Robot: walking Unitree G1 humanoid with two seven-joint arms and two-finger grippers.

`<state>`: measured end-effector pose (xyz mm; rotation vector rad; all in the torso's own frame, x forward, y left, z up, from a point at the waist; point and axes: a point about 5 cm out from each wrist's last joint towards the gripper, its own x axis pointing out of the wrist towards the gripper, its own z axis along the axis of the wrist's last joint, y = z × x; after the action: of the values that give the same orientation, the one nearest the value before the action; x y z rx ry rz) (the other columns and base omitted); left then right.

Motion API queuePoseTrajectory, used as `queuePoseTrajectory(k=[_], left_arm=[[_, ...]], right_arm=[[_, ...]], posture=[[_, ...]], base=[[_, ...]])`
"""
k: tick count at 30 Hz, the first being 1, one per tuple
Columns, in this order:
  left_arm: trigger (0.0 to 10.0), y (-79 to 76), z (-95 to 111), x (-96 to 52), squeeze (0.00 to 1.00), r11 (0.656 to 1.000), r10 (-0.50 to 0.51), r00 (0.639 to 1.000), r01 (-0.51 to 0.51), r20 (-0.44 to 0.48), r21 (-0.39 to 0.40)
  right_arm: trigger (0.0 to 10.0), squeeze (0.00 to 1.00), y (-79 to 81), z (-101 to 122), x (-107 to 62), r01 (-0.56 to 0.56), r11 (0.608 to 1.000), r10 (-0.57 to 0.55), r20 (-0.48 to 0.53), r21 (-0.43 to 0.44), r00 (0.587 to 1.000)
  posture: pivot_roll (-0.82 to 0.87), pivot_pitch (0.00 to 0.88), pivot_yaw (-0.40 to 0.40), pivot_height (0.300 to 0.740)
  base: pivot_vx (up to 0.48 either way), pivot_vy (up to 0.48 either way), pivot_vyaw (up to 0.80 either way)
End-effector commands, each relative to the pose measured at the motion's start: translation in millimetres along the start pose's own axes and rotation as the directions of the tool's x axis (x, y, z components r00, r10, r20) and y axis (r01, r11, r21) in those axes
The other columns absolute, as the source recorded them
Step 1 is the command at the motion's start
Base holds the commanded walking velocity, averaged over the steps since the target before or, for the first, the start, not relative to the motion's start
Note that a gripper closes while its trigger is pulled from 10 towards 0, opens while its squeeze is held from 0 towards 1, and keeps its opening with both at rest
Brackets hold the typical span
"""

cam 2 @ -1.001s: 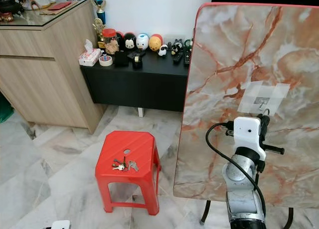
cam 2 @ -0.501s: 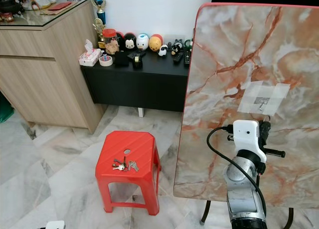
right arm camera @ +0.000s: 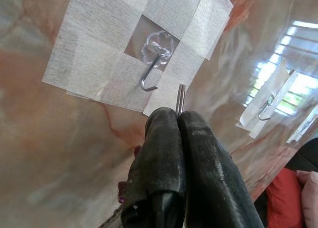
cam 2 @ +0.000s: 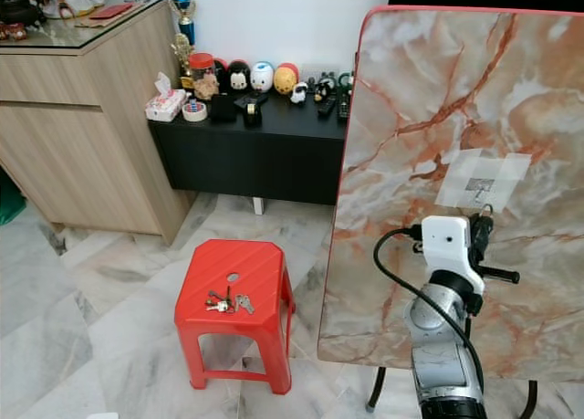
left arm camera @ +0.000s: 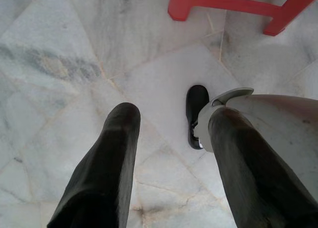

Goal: Hang keys on a hook

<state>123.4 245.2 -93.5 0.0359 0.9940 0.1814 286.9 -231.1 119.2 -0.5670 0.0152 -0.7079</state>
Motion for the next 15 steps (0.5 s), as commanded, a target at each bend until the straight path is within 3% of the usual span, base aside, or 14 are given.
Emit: queuePoseTrajectory(k=[1,15], left_arm=[[10.0,-3.0,0.0,0.5,0.0,1.0,-0.008,1.0,0.008,-0.005,0.014],[10.0,0.6,2.1,0.2,0.0,1.0,-0.004,1.0,0.004,0.011,0.01]], right_arm=[[10.0,0.0,-3.8,8.1,3.4,0.022,1.0,-0.022,0.026,0.016,0.999],[10.0,0.0,0.9,11.9,9.9,-0.007,0.999,0.009,0.058,-0.031,0.998]], posture=[[0.02,0.0,-0.051,0.74],[0.03,0.0,-0.056,0.74]], base=[[0.0,0.0,0.0],[0.0,0.0,0.0]])
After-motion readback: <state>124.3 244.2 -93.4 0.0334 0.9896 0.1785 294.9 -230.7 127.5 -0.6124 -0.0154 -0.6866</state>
